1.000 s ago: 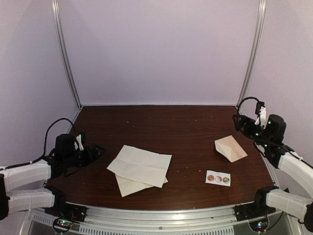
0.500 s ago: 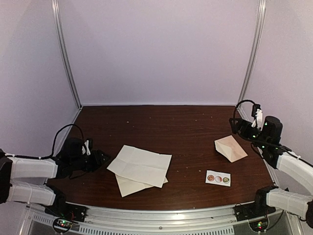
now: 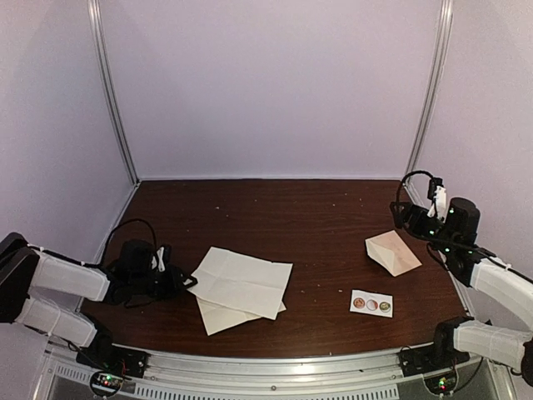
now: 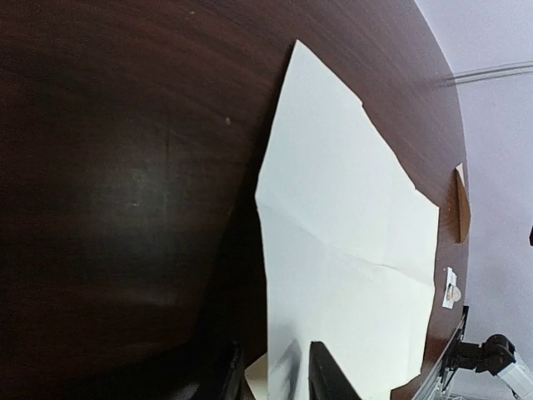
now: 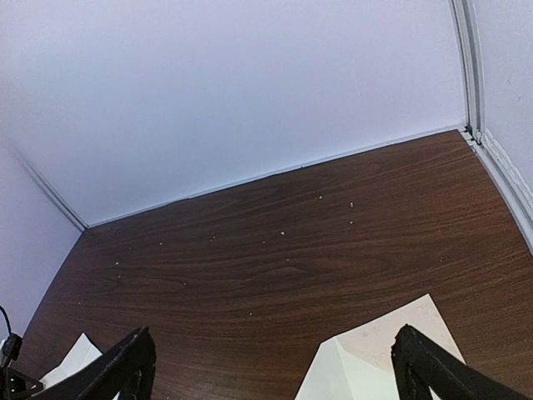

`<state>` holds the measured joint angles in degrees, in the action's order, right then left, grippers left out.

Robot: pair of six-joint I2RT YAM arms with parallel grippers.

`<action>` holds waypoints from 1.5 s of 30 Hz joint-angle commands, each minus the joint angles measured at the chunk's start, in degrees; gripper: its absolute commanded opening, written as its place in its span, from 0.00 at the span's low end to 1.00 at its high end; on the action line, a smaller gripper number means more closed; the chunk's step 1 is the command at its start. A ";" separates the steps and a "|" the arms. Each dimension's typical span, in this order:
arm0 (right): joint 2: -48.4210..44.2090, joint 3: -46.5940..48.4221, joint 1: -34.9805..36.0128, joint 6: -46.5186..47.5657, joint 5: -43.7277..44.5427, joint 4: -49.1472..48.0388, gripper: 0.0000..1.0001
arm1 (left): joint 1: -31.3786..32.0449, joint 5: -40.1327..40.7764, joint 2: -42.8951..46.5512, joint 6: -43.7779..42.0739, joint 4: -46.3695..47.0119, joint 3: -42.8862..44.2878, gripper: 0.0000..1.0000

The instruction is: Place the letter into the envelope and seal it

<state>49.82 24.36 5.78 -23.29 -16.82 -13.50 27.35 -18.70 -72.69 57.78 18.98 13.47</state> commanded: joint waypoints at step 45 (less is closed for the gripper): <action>24.01 38.26 21.17 15.98 -41.72 15.45 1.00 | 10.61 -44.39 -13.09 -61.98 -40.20 57.69 0.00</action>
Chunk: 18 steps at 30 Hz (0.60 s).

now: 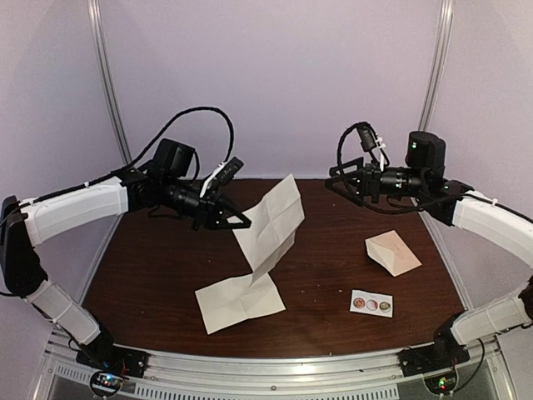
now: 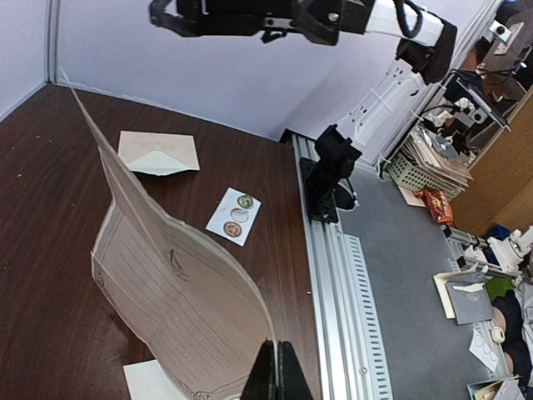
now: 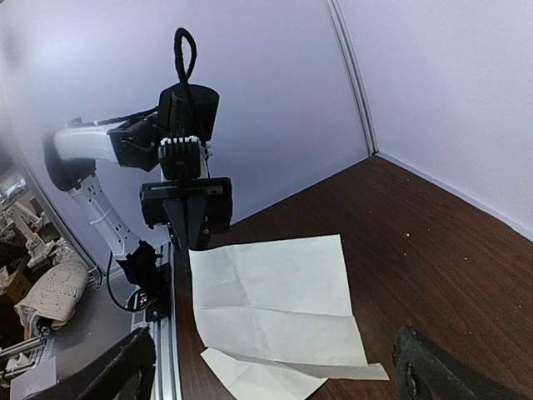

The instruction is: Place the letter into the envelope and seal it

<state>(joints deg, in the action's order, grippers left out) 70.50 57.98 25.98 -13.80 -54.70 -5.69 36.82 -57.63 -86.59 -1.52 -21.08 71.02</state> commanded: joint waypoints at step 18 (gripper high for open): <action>9.09 9.09 6.33 15.80 -9.51 21.88 0.81 | 0.98 -2.30 7.41 -0.51 5.46 -2.19 0.00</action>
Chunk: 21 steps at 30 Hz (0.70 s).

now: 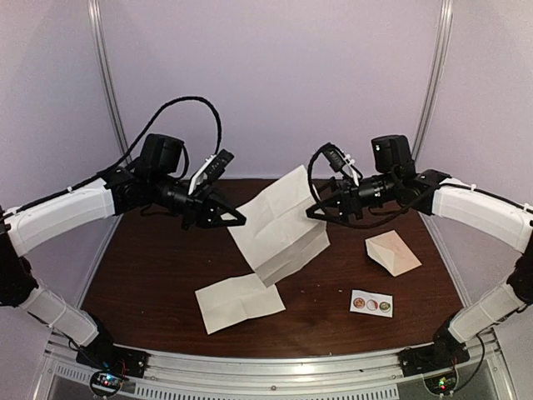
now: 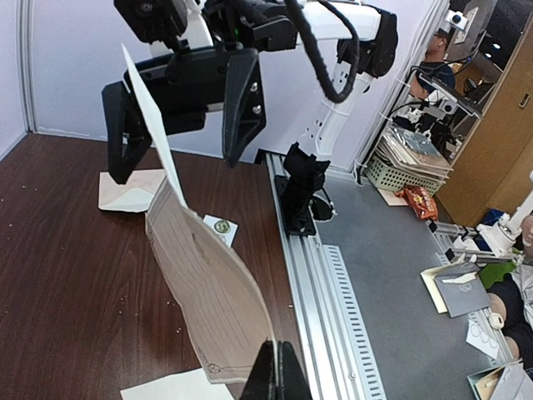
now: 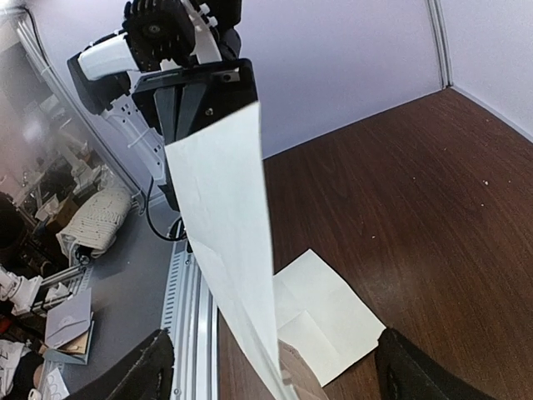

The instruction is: Place the letter into the envelope and seal it

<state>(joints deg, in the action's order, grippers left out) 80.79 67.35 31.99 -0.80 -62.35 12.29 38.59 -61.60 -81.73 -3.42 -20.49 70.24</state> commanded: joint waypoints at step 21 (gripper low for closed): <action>-3.76 -7.82 0.71 -3.24 -3.09 -5.11 0.30 | -3.78 10.01 3.47 6.04 9.75 -3.70 0.00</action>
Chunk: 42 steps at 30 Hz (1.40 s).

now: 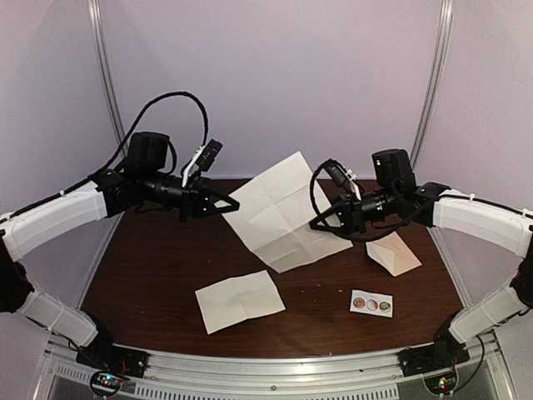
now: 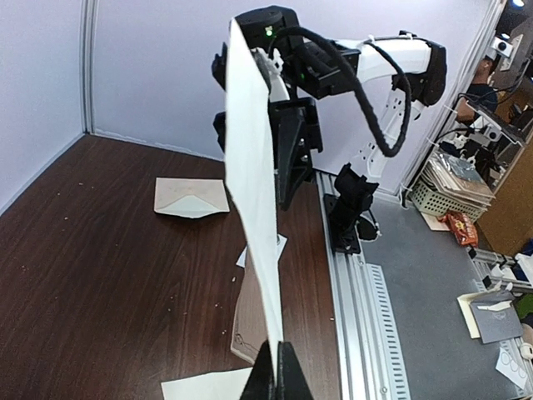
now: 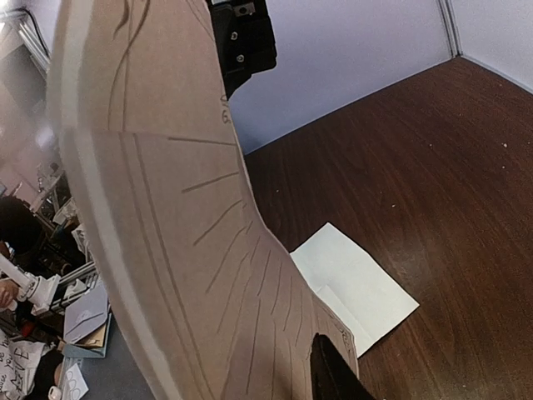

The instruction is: Place the letter into the envelope and seal it

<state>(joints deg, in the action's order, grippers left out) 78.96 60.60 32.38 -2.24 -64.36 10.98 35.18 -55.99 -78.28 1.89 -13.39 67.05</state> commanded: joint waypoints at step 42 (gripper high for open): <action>1.26 2.40 7.49 -21.80 22.01 -7.98 0.00 | 14.03 39.21 5.18 -5.28 14.07 -8.69 0.74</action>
<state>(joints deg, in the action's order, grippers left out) 78.00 59.11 37.26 -24.01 -41.63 1.63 47.35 -20.71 -72.93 -0.80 -0.12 58.13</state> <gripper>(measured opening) 0.006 0.739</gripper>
